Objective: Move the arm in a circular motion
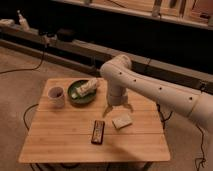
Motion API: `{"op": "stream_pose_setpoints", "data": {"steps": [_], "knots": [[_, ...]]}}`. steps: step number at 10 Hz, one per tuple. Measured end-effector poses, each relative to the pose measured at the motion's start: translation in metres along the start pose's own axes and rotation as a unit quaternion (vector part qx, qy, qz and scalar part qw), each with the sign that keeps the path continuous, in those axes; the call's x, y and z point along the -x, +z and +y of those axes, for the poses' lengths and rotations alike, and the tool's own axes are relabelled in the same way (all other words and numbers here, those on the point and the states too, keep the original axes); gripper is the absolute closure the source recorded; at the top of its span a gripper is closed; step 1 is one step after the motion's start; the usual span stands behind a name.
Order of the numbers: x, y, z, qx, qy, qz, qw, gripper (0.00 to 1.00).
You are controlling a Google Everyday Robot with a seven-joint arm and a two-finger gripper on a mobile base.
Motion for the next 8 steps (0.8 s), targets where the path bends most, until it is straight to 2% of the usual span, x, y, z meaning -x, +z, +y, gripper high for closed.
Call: {"op": "stream_pose_setpoints", "data": {"steps": [2, 4, 6, 8], "knots": [[-0.027, 0.004, 0.023, 0.023, 0.016, 0.028, 0.9992, 0.20], [-0.043, 0.009, 0.046, 0.032, 0.038, 0.048, 0.9976, 0.20], [-0.043, 0.016, 0.077, 0.028, 0.080, 0.059, 0.9946, 0.20], [-0.026, 0.025, 0.112, 0.019, 0.133, 0.056, 0.9894, 0.20]]}}
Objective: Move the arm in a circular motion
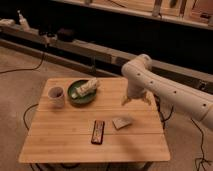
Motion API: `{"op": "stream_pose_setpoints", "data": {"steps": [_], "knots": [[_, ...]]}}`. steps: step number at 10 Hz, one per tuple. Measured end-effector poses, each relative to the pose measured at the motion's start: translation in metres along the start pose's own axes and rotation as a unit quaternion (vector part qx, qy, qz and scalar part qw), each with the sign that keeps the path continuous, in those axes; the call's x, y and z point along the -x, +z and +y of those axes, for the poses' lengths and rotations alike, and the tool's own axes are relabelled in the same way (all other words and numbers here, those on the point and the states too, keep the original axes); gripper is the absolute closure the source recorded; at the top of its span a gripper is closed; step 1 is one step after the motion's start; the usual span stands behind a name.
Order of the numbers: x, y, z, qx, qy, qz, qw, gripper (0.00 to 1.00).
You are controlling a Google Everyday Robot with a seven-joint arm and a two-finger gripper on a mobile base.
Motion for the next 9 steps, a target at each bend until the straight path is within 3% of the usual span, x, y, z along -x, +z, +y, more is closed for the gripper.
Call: {"op": "stream_pose_setpoints", "data": {"steps": [2, 4, 6, 9], "knots": [[0.022, -0.002, 0.032, -0.003, 0.047, -0.006, 0.9989, 0.20], [0.042, -0.011, 0.035, -0.014, 0.062, -0.008, 0.9979, 0.20], [0.057, -0.024, 0.016, -0.024, 0.050, -0.006, 0.9984, 0.20], [0.064, -0.049, -0.037, -0.042, 0.019, 0.006, 0.9989, 0.20]]}}
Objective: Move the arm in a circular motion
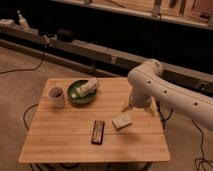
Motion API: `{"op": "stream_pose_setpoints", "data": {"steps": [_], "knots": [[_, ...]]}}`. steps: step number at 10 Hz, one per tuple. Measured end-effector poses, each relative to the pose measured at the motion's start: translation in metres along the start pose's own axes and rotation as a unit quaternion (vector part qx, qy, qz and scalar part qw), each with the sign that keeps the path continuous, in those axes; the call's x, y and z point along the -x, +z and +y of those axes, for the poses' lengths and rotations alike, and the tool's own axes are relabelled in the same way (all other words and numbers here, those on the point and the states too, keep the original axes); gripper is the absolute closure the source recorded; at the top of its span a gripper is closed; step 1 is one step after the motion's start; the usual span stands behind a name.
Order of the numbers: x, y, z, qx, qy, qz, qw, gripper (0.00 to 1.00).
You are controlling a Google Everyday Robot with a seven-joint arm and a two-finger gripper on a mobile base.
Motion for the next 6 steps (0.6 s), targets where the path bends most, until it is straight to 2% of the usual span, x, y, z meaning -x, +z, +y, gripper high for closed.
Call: {"op": "stream_pose_setpoints", "data": {"steps": [4, 6], "knots": [[-0.002, -0.020, -0.071, -0.047, -0.053, 0.013, 0.9974, 0.20], [-0.010, -0.028, -0.095, -0.059, -0.082, 0.026, 0.9945, 0.20]]}}
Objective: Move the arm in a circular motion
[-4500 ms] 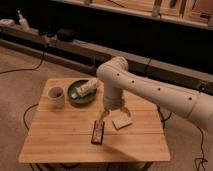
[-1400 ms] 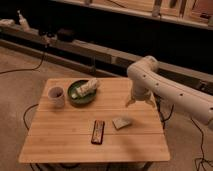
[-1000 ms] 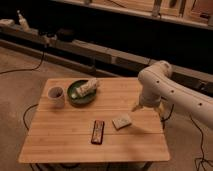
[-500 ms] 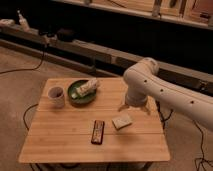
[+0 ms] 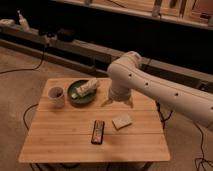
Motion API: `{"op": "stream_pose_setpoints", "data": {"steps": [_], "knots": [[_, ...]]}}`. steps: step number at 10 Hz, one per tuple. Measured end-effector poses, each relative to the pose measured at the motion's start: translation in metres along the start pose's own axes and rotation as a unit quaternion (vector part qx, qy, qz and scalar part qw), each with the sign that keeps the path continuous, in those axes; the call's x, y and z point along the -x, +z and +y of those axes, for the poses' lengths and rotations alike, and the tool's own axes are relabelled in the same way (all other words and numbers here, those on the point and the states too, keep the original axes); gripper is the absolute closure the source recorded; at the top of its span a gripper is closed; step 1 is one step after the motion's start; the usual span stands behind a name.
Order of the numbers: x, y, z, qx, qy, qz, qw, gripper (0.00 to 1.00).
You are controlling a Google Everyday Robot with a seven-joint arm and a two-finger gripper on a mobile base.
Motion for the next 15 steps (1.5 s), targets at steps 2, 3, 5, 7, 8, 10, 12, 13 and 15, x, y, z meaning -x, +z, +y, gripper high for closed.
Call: {"op": "stream_pose_setpoints", "data": {"steps": [2, 3, 5, 7, 8, 10, 12, 13, 15], "knots": [[-0.011, -0.003, -0.019, -0.004, -0.028, 0.012, 0.9995, 0.20], [-0.019, -0.001, -0.023, -0.003, -0.037, 0.017, 0.9992, 0.20], [-0.037, 0.008, -0.019, 0.002, -0.046, 0.025, 0.9986, 0.20], [-0.063, 0.021, -0.002, 0.010, -0.047, 0.035, 0.9982, 0.20], [-0.071, 0.024, 0.004, 0.012, -0.045, 0.037, 0.9982, 0.20], [-0.091, 0.035, 0.036, 0.024, -0.025, 0.041, 0.9986, 0.20], [-0.096, 0.042, 0.067, 0.033, 0.001, 0.035, 0.9988, 0.20], [-0.094, 0.045, 0.085, 0.039, 0.015, 0.031, 0.9987, 0.20], [-0.074, 0.049, 0.120, 0.054, 0.049, 0.013, 0.9973, 0.20]]}}
